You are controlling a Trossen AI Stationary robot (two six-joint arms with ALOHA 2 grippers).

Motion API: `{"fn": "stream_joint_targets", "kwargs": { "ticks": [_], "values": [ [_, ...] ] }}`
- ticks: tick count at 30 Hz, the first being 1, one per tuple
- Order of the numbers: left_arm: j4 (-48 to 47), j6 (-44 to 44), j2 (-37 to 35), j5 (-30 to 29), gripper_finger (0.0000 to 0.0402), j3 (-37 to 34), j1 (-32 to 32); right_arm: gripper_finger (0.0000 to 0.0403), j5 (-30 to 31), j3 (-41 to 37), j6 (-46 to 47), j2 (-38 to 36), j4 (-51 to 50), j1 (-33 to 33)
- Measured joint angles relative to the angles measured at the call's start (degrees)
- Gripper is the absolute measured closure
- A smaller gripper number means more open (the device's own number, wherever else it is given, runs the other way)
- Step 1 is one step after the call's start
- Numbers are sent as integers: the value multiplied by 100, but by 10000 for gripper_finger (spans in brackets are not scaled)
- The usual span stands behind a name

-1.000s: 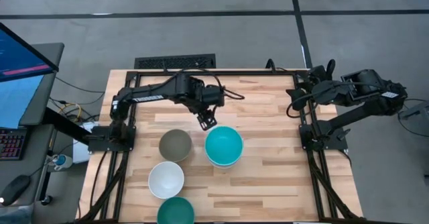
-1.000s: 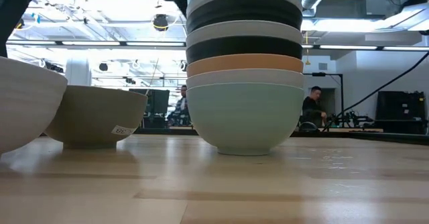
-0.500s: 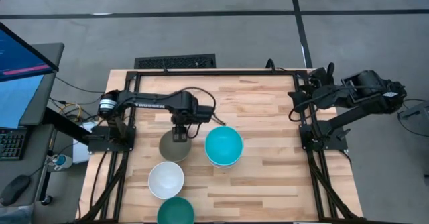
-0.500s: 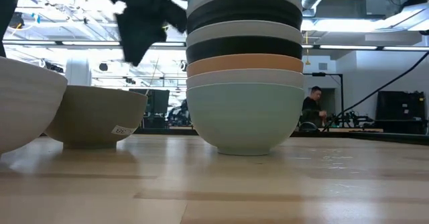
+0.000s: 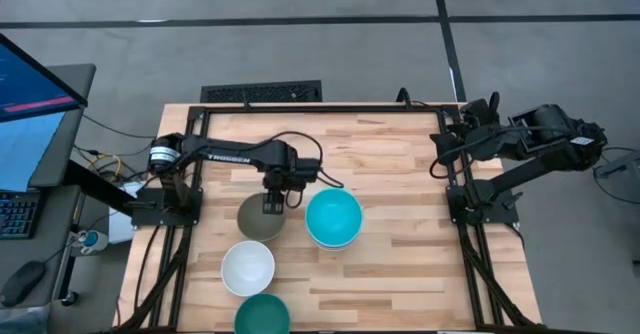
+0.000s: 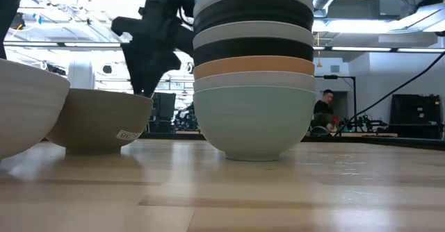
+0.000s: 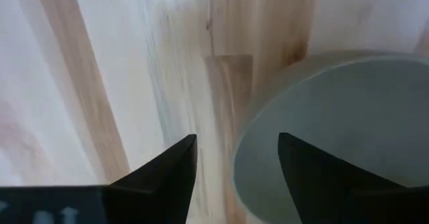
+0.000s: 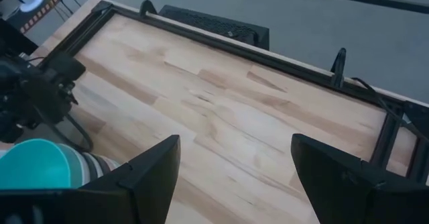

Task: Nest bowls inside each other
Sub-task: Stack the gray bowl on the blue bowl

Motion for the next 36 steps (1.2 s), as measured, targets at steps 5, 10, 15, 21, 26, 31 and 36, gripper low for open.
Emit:
{"fn": "stream_joint_targets", "kwargs": {
  "ticks": [5,10,15,21,26,31,36],
  "values": [
    [83,212,0,312,201,0,149,97,-15,0,47,0,0,0],
    [-164,497,0,436,201,0,247,97,-17,0,52,0,0,0],
    [-113,750,-2,727,201,-247,324,97,-17,0,58,0,0,0],
    [231,753,0,757,201,-698,375,97,-6,0,61,0,0,0],
    [569,765,2,730,205,-965,379,97,82,0,59,0,2,0],
    [635,552,2,324,248,-1042,379,97,112,0,60,0,2,0],
    [514,530,2,305,343,-1043,381,97,134,0,59,0,2,0]
  ]
}}
